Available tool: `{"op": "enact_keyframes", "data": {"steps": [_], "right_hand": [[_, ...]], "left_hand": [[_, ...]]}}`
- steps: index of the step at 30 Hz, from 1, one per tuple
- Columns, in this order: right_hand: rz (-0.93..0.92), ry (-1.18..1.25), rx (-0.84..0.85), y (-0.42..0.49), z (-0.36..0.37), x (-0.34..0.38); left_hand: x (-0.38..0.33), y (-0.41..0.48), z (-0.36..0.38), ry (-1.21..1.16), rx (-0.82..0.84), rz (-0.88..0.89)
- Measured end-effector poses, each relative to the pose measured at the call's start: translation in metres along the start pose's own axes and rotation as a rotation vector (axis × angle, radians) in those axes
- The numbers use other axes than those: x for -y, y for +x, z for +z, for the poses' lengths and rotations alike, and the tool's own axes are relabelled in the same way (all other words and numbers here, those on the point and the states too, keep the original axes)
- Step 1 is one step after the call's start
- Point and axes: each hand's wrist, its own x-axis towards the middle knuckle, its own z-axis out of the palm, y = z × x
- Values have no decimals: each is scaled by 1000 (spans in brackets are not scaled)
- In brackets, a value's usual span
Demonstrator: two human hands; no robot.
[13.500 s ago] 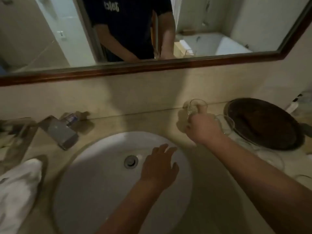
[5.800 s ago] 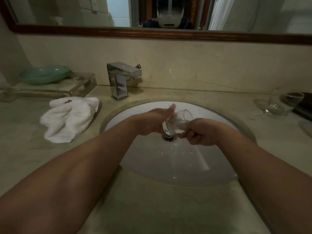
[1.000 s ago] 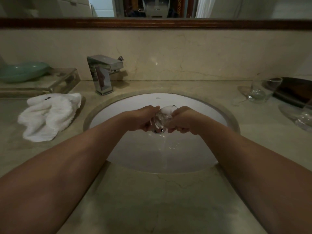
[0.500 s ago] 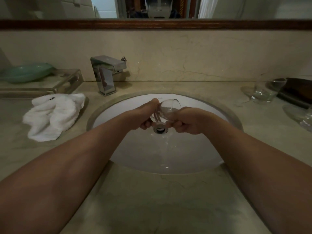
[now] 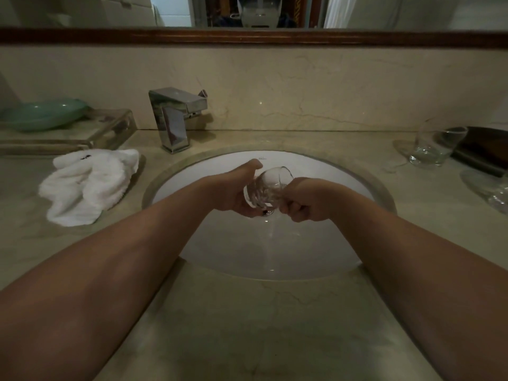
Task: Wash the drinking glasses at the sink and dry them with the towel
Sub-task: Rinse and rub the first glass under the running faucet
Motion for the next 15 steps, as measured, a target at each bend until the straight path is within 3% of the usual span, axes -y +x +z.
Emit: {"op": "enact_keyframes", "data": {"steps": [6, 13, 15], "right_hand": [[-19, 52, 97, -8, 6, 6], [-64, -332, -168, -6, 3, -1], [-47, -353, -170, -3, 4, -1]], "left_hand": [[-1, -1, -5, -9, -80, -9], [1, 2, -5, 79, 133, -64], [2, 2, -6, 89, 152, -53]]}}
